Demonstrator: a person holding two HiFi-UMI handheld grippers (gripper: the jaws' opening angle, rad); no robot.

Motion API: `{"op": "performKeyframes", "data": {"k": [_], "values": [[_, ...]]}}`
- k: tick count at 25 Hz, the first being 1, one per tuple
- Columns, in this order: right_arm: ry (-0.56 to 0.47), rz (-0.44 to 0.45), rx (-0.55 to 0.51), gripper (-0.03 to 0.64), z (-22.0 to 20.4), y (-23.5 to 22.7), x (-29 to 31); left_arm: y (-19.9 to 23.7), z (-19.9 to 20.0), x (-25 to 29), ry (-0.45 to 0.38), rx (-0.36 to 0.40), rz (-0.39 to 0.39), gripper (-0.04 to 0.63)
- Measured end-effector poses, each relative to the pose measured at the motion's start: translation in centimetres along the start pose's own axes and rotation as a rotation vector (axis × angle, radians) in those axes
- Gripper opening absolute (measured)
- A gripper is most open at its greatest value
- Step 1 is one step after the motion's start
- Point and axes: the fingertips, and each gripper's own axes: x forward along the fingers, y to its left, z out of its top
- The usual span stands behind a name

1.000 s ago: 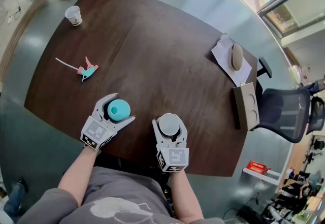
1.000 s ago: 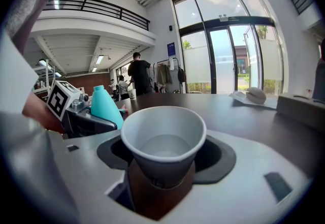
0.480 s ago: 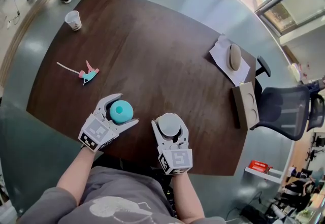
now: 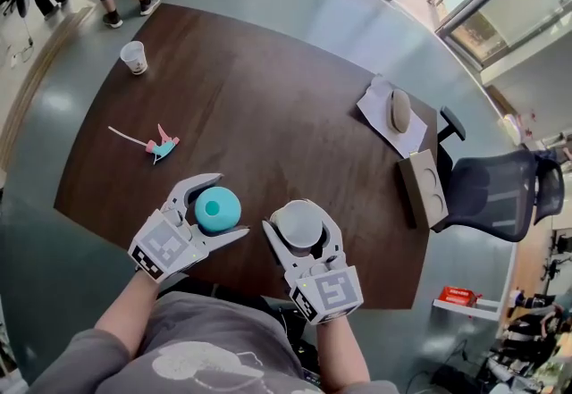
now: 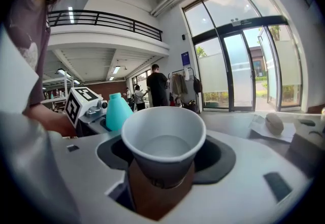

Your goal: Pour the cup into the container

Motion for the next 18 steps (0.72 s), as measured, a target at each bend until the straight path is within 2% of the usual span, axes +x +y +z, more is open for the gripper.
{"op": "performKeyframes", "data": {"k": [6, 12, 18], "values": [[-0.003, 0.081, -0.044, 0.299, 4.9, 3.1, -2.0, -2.5, 2.3, -1.3, -0.019, 0.025, -0.101, 0.431], [0.008, 0.108, -0.089, 0.298, 6.6, 5.3, -3.1, -4.3, 3.3, -2.5, -0.003, 0.064, -0.180, 0.431], [0.078, 0.104, -0.179, 0.296, 8.1, 6.4, -3.5, -4.5, 3.0, -2.7, 0.027, 0.102, -0.195, 0.431]]}}
